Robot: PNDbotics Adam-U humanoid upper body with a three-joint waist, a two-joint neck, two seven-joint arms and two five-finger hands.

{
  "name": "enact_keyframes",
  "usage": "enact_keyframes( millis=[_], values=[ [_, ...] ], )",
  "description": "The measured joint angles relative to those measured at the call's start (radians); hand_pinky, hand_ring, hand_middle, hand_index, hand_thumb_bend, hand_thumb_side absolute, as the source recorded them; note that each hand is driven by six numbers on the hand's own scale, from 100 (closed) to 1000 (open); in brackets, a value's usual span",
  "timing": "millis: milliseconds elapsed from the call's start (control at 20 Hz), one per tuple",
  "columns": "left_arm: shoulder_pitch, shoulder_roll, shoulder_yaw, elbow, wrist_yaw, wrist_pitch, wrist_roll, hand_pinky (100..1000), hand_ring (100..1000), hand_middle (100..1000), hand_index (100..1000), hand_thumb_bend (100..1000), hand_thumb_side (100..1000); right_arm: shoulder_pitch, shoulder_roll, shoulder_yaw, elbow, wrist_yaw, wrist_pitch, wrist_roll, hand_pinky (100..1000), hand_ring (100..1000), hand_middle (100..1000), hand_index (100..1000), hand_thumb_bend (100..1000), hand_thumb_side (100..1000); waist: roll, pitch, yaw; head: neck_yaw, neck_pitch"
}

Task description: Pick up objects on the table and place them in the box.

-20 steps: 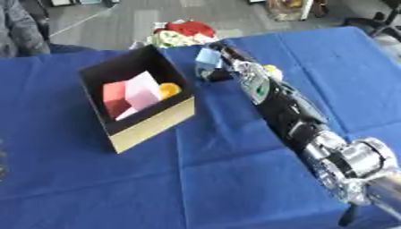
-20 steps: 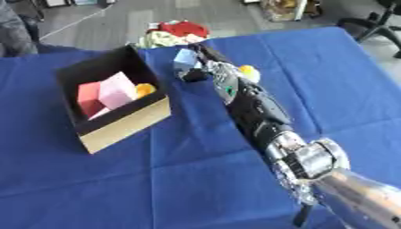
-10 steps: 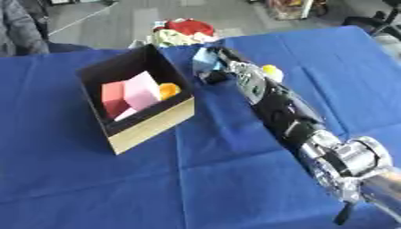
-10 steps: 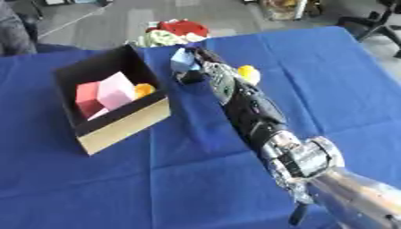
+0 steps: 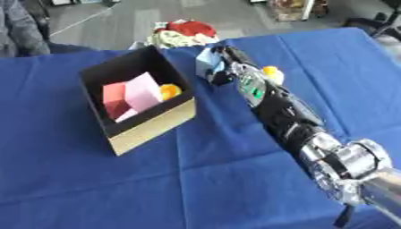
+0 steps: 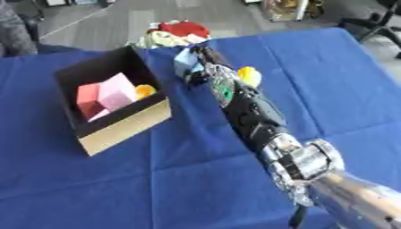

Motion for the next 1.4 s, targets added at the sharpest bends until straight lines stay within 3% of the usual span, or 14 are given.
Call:
enact_keyframes(
  millis=[300,550,700,800,850,950,1150,1250,1400],
  values=[
    [0.0,0.0,0.0,0.0,0.0,0.001,0.001,771,628,643,809,613,495,-0.009,0.0,0.028,-0.093,-0.033,-0.052,-0.088,509,497,419,499,100,100,0.0,0.0,-0.008,0.0,0.0],
    [0.0,0.0,0.0,0.0,0.0,0.001,0.002,771,628,643,809,614,495,-0.04,0.008,0.117,-0.214,-0.094,-0.123,-0.059,539,516,437,522,100,100,0.0,0.0,-0.01,-0.001,0.0],
    [0.0,0.0,0.0,0.0,0.0,0.001,0.002,771,628,643,809,614,495,-0.038,0.02,0.193,-0.293,-0.131,-0.171,-0.014,584,555,483,589,100,100,-0.001,-0.001,-0.011,-0.004,0.001],
    [0.0,0.0,0.0,0.0,0.0,0.001,0.002,771,628,643,809,614,495,-0.032,0.028,0.248,-0.342,-0.14,-0.206,0.018,645,611,559,690,100,100,-0.002,-0.001,-0.011,-0.008,0.002],
    [0.0,0.0,0.0,0.0,0.0,0.001,0.002,771,628,643,809,613,495,-0.025,0.031,0.276,-0.358,-0.14,-0.223,0.035,698,665,644,779,100,100,-0.005,-0.001,-0.012,-0.009,0.005],
    [0.0,0.0,0.0,0.0,0.0,0.001,0.001,771,628,643,809,614,494,-0.014,0.042,0.332,-0.368,-0.131,-0.257,0.069,809,791,815,942,276,326,-0.007,-0.001,-0.014,-0.01,0.008],
    [0.005,0.001,0.0,0.0,0.0,0.001,0.001,771,628,643,809,614,494,0.002,0.044,0.445,-0.361,-0.08,-0.329,0.14,922,915,956,1000,414,414,-0.007,-0.008,-0.025,-0.009,0.01],
    [0.01,0.001,0.0,0.0,0.0,0.001,0.001,771,628,643,809,614,494,0.009,0.039,0.462,-0.355,-0.048,-0.365,0.182,950,942,985,1000,424,423,-0.007,-0.018,-0.032,-0.008,0.013],
    [0.015,0.001,0.001,0.0,0.0,0.002,0.002,771,628,643,809,614,494,0.014,0.022,0.39,-0.399,-0.055,-0.399,0.369,954,942,985,1000,402,404,-0.007,-0.019,-0.048,-0.002,0.018]
  ],
)
